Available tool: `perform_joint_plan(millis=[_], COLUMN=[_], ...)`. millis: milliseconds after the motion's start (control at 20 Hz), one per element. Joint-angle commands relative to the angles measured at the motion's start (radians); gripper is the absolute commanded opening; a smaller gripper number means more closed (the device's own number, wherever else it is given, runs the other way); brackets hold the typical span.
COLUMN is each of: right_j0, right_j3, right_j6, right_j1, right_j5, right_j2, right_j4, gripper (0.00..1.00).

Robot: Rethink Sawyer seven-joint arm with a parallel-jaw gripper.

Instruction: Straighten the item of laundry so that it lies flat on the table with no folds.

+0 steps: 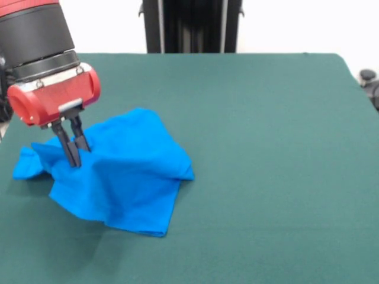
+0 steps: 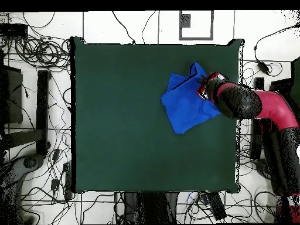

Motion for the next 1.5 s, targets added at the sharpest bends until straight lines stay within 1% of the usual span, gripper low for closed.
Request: perform_joint_plan(millis=[50, 200, 500, 650, 1200, 1400, 1500], right_j0=[0.081, 0.099, 0.082, 0.079, 0.066, 0.067, 0.062], right_j3=[-0.216, -0.278, -0.233, -0.228, -0.207, -0.215, -0.218], right_j6=[-0.465, -0.51, -0.478, -0.485, -0.47, -0.482, -0.499], right_j1=[0.096, 0.13, 0.128, 0.14, 0.158, 0.167, 0.184], right_j5=[0.184, 0.207, 0.152, 0.141, 0.12, 0.129, 0.143], right_j2=[0.034, 0.035, 0.024, 0.018, 0.008, 0.008, 0.021], right_j4=[0.055, 0.071, 0.079, 0.087, 0.088, 0.091, 0.11], gripper=[0.0, 0.0, 0.0, 0.0, 0.0, 0.0, 0.0])
